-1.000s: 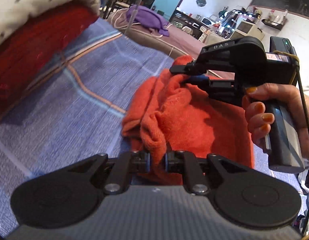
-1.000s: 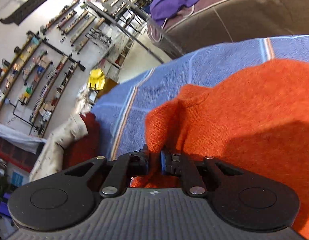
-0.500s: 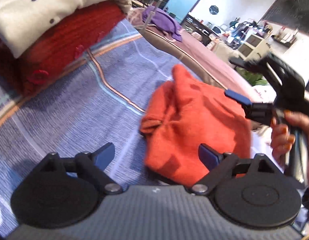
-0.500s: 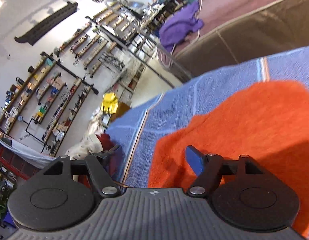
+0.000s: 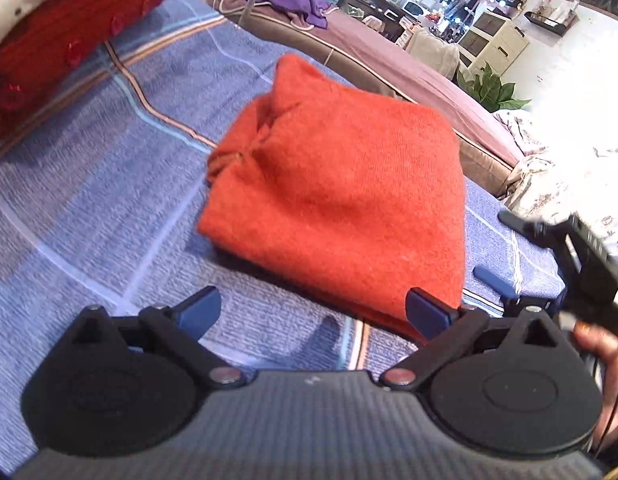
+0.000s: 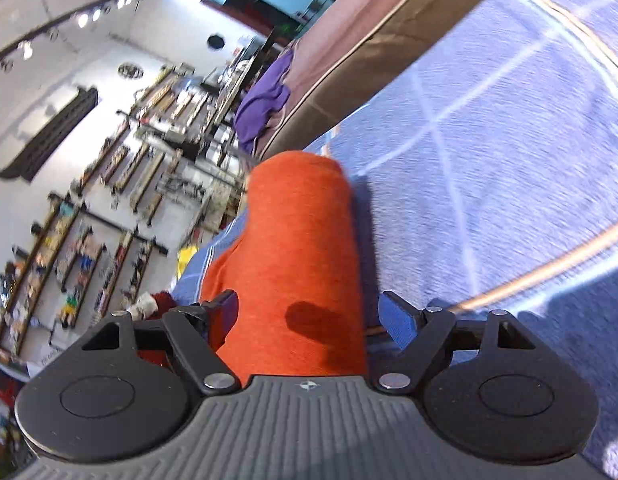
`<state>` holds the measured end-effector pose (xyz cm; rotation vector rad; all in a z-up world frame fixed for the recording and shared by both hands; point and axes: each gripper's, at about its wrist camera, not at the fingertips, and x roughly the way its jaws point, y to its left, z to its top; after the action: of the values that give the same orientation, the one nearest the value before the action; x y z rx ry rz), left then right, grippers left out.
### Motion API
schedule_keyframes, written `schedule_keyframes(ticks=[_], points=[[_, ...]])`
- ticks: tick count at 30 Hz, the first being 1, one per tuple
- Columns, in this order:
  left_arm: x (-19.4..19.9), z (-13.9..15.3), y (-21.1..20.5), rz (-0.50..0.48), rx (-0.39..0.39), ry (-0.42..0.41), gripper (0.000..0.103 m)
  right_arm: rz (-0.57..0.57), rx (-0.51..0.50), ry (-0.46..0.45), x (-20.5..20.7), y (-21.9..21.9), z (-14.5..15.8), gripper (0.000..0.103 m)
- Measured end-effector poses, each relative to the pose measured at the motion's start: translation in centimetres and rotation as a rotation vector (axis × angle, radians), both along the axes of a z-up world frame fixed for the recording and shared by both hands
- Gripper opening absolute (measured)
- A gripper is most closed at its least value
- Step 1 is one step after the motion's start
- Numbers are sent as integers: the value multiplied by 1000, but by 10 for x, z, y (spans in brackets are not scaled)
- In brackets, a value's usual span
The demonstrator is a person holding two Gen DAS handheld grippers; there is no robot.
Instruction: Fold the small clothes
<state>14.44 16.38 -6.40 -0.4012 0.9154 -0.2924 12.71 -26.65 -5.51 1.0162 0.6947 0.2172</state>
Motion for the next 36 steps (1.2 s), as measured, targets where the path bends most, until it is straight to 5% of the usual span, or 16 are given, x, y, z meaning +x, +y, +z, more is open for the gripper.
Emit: schedule_keyframes(ticks=[9, 20, 25, 36], points=[[18, -37, 14, 105, -143, 54, 103, 52, 93, 12, 21, 15, -16, 103], [66, -61, 33, 160, -339, -37, 103, 74, 163, -3, 72, 34, -25, 103], [95, -62, 23, 125, -363, -34, 103, 106, 131, -12, 85, 38, -20, 103], [135, -58, -7, 64, -273, -8, 102, 143, -20, -3, 89, 51, -15, 103]])
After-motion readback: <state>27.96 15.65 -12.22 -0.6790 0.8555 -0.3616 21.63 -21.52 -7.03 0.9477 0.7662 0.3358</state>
